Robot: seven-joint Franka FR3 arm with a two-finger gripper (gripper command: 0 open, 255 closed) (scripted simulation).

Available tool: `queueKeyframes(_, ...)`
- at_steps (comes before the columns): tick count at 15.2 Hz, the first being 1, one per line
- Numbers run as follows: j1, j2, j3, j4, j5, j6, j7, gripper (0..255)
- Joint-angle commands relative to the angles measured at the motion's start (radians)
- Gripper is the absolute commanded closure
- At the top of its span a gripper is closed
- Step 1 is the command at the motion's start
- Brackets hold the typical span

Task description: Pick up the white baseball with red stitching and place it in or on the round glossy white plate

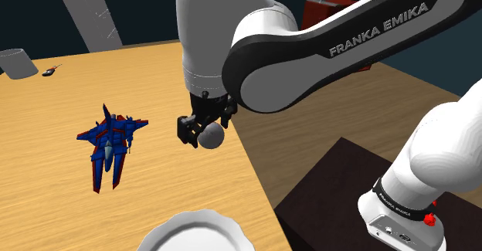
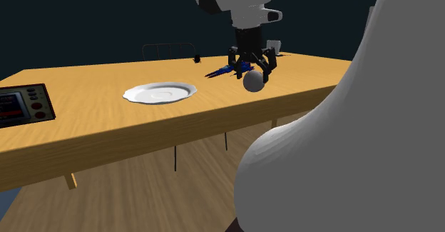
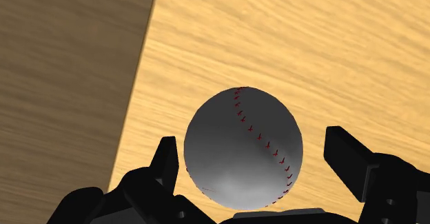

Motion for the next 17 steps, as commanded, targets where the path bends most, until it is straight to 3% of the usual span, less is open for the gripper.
queueKeyframes(1, 0.000, 0.000, 0.000, 0.000, 0.000, 0.000, 0.000, 0)
queueKeyframes(2, 0.000, 0.000, 0.000, 0.000, 0.000, 0.000, 0.000, 255)
queueKeyframes(11, 0.000, 0.000, 0.000, 0.000, 0.000, 0.000, 0.000, 255)
queueKeyframes(17, 0.004, -0.027, -0.016, 0.059, 0.020, -0.080, -0.024, 255)
